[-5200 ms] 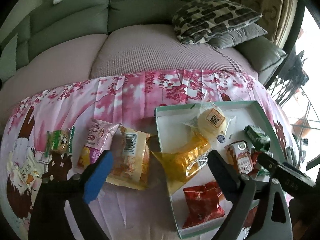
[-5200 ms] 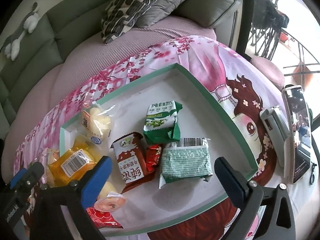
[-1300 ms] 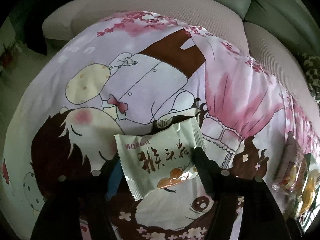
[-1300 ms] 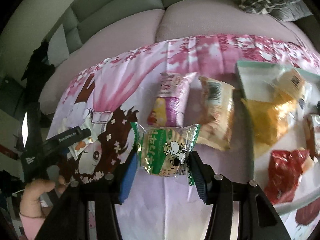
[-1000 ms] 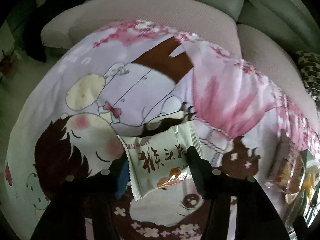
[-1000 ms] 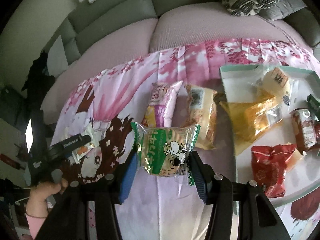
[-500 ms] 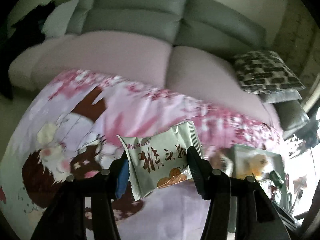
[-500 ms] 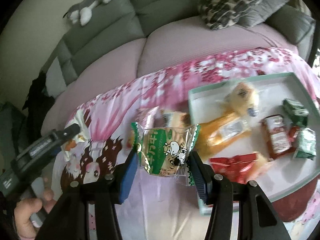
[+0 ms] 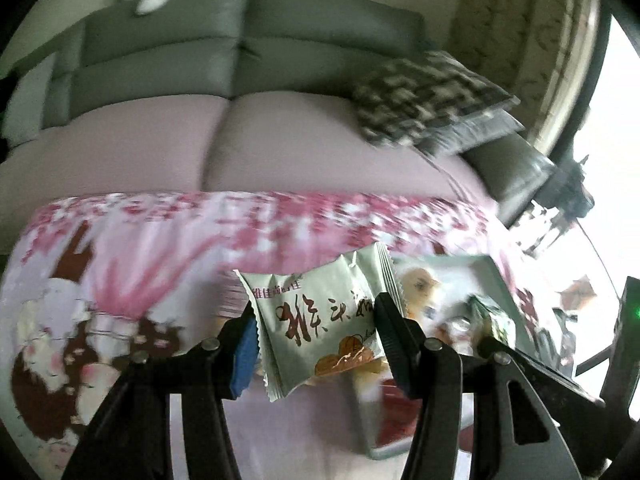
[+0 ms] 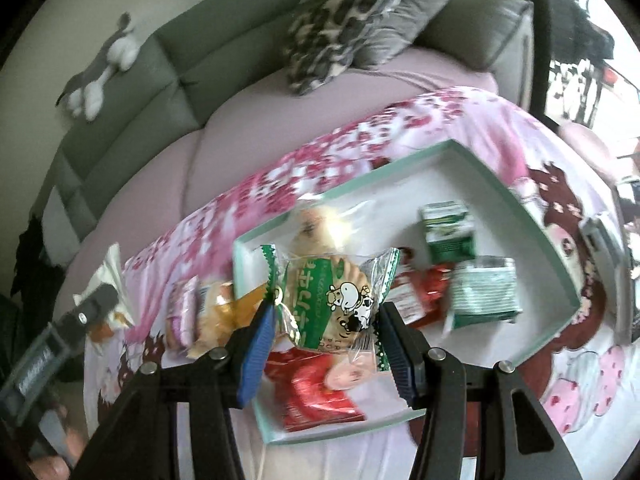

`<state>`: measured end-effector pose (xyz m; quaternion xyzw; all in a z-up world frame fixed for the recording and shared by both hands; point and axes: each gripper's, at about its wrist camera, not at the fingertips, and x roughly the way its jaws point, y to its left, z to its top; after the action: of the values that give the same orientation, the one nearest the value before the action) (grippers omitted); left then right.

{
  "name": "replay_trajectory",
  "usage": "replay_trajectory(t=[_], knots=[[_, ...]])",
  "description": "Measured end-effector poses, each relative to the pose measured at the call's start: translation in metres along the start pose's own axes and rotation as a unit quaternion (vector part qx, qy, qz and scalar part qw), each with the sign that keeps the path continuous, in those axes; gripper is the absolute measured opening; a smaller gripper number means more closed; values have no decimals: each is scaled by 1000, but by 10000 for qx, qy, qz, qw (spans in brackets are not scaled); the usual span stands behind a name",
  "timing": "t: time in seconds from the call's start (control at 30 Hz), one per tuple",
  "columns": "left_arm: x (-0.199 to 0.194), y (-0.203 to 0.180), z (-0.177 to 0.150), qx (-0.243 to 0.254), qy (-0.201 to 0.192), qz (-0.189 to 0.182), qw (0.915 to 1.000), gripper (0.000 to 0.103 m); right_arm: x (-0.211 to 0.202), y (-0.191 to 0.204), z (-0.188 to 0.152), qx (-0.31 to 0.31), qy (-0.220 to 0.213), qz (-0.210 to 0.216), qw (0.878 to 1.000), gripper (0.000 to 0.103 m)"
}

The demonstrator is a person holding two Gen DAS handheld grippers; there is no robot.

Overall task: Organize snacks
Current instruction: 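Carry both packs over the tray and lower them inside, then open both tools to release the packs in the tray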

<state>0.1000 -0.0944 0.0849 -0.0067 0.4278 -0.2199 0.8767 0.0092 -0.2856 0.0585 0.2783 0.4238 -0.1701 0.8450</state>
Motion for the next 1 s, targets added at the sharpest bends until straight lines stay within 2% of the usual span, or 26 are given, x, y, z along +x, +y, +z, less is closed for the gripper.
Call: replay_trajectory(t=[0.13, 0.37, 0.6, 0.9, 1.0], knots=[[17, -45, -9, 446, 182, -340, 9983, 57, -6, -25, 6, 271, -96, -183, 9994, 56], [42, -89, -27, 951, 421, -444, 9936, 57, -10, -60, 11, 671, -161, -426, 9967, 56], [56, -104, -36, 1180, 531, -493, 9904, 57, -5, -65, 11, 728, -75, -363, 9967, 57], [61, -109, -40, 1232, 576, -488, 9895, 57, 2, -64, 9, 719, 13, -335, 9968, 57], [62, -108, -39, 1210, 595, -494, 9896, 60, 2, -64, 9, 718, 15, -339, 9968, 58]])
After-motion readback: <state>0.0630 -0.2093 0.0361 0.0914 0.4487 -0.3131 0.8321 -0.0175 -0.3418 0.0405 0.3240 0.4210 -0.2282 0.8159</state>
